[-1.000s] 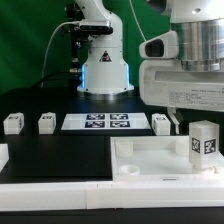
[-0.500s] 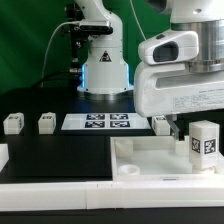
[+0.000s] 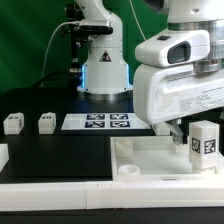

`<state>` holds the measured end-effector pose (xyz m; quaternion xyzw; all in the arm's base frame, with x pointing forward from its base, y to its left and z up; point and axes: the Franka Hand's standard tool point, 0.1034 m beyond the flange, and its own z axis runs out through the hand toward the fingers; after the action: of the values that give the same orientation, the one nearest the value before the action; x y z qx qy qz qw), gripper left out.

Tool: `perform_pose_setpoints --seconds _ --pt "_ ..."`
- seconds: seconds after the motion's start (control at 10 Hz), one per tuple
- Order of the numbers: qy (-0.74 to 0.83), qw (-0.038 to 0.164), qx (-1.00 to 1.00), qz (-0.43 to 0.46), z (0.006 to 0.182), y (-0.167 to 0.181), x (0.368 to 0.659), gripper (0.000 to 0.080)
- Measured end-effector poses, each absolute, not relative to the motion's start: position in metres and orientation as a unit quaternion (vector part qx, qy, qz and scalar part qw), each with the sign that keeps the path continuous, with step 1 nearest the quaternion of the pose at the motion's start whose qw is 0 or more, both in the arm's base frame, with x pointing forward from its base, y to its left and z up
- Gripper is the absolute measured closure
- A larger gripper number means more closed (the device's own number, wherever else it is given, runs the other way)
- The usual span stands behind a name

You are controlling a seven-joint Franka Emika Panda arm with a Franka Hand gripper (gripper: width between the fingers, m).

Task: Assemble one leg

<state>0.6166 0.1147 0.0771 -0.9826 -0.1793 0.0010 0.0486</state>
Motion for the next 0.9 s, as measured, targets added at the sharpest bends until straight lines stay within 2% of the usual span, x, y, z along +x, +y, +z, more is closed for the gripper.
perform_pose_setpoints --seconds 0.1,0.2,0.3,0.7,0.9 --pt "-0.179 0.049 -0.983 0.001 0.0770 0.1146 0.6166 0.0272" --pt "-0.179 0.049 -0.983 0.001 0.0770 0.1146 0.6166 0.0454" --pt "-0.179 0.048 -0.983 0.001 0.0771 0.1141 0.6167 0.0508" --pt "-0.132 0.050 -0.990 0.003 0.0771 0.1144 0.6167 0.0508" --pt "0.012 0.050 -0.999 0.007 0.0766 0.1164 0.6168 0.0508"
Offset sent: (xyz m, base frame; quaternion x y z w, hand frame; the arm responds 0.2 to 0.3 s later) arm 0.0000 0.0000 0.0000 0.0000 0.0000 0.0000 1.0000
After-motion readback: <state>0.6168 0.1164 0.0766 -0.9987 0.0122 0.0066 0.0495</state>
